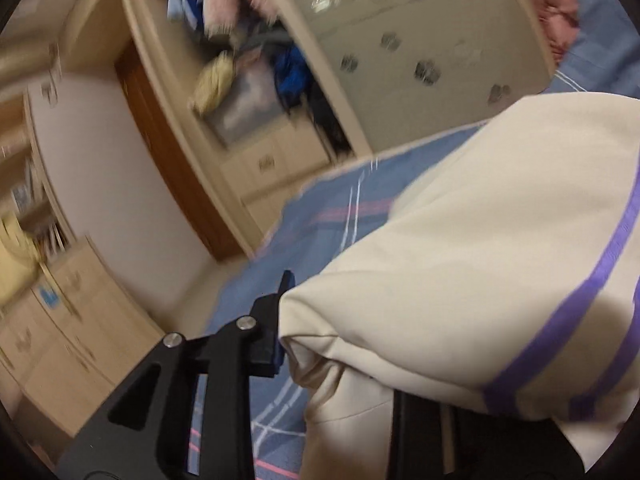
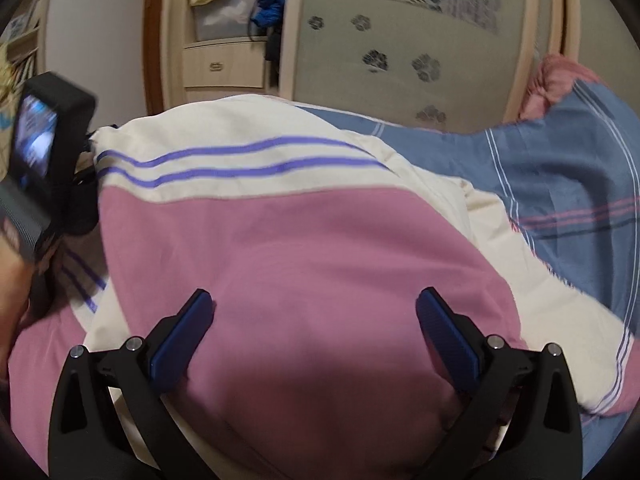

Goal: Fold large clothes

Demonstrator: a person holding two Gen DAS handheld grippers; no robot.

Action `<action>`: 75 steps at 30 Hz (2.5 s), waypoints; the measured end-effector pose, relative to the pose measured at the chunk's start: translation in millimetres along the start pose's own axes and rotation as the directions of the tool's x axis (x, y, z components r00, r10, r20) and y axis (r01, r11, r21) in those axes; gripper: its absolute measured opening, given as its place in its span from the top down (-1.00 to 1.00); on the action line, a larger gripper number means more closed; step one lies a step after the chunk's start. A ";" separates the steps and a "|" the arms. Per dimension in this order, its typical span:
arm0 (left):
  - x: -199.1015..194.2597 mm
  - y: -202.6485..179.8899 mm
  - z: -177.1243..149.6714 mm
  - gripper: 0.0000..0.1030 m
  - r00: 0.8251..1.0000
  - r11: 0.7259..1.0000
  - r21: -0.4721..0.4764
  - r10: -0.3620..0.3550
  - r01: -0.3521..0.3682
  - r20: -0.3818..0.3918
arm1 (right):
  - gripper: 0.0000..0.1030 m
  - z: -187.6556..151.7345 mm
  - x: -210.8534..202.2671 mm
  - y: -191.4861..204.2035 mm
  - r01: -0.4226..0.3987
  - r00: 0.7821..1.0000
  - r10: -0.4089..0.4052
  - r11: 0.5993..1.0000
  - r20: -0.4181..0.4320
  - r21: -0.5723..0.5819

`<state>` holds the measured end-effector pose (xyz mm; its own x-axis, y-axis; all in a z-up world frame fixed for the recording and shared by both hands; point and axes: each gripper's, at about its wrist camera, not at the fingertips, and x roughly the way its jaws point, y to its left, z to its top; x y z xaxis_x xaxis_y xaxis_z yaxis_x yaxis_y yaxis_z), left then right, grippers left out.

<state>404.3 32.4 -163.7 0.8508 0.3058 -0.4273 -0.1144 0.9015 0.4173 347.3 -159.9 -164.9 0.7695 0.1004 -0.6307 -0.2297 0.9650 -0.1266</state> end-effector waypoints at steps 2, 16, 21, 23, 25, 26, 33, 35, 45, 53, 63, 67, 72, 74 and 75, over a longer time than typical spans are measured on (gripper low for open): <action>11.6 -5.9 -5.1 0.45 0.998 0.999 0.025 -0.018 0.020 -0.054 | -0.97 -1.8 6.5 6.7 0.033 0.999 -0.033 0.999 -0.020 -0.013; -102.0 -21.0 -31.9 -0.90 0.931 0.771 0.535 -0.355 0.346 -0.092 | -0.97 -4.1 19.7 -14.6 -0.029 0.997 0.035 0.996 -0.067 0.087; -160.7 41.7 8.6 -0.96 0.755 0.765 0.276 -0.634 0.581 0.169 | -0.97 -2.2 19.7 -18.2 -0.016 0.997 0.021 0.997 -0.068 0.070; -157.7 62.3 31.1 -0.96 0.773 0.814 0.101 -0.575 0.571 0.268 | -0.97 -2.4 21.1 -24.8 -0.015 0.997 0.021 0.997 -0.080 0.076; -131.9 72.9 56.3 -0.96 0.835 0.838 -0.138 -0.483 0.529 0.264 | -0.97 -3.4 23.0 -31.2 -0.010 0.995 0.018 0.996 -0.095 0.085; -114.2 76.4 65.2 -0.96 0.858 0.835 -0.221 -0.454 0.504 0.242 | -0.97 -3.9 23.4 -32.8 -0.008 0.995 0.017 0.996 -0.101 0.087; 29.8 29.2 13.1 -0.96 0.841 0.740 -0.540 -0.531 0.400 -0.105 | -0.97 -8.5 28.9 -51.5 -0.007 0.991 0.024 0.992 -0.131 0.128; 40.2 -1.9 -12.2 -0.96 0.847 0.802 -0.467 -0.499 0.373 -0.182 | -0.97 -10.1 29.5 -50.3 0.019 0.991 -0.003 0.993 -0.134 0.117; -29.2 -5.3 -0.9 -0.96 0.903 0.883 -0.242 -0.427 0.403 -0.054 | -0.97 -12.5 30.9 -56.3 0.013 0.989 0.006 0.991 -0.146 0.133; -38.2 6.1 -5.9 -0.96 0.852 0.829 -0.234 -0.523 0.508 -0.005 | -0.97 -13.6 33.5 -61.9 0.020 0.988 0.003 0.989 -0.154 0.145; -38.6 -1.1 -11.7 -0.96 0.836 0.820 -0.206 -0.548 0.534 -0.012 | -0.97 -14.2 35.2 -63.1 0.023 0.988 0.002 0.988 -0.157 0.152; -9.9 -14.2 -17.4 -0.96 0.798 0.794 -0.255 -0.592 0.552 -0.116 | -0.97 -14.6 36.8 -60.4 0.039 0.987 -0.017 0.990 -0.163 0.135; -76.3 -17.9 10.9 -0.96 0.849 0.835 -0.156 -0.511 0.527 0.132 | -0.97 -11.5 23.0 -78.6 -0.112 0.984 0.139 0.969 -0.113 0.221; -109.3 -30.3 29.8 -0.96 0.830 0.819 -0.162 -0.515 0.551 0.216 | -0.97 -11.0 13.3 -102.7 -0.232 0.964 0.260 0.917 -0.046 0.324; -114.5 -46.2 37.0 -0.96 0.826 0.813 -0.161 -0.530 0.559 0.193 | -0.96 -12.0 8.5 -116.9 -0.282 0.952 0.307 0.883 -0.008 0.376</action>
<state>331.1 -55.5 -104.4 0.8625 -0.2839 -0.4190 0.2999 0.9535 -0.0288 373.6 -274.8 -164.7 0.6570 0.3899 -0.6452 -0.1957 0.9147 0.3535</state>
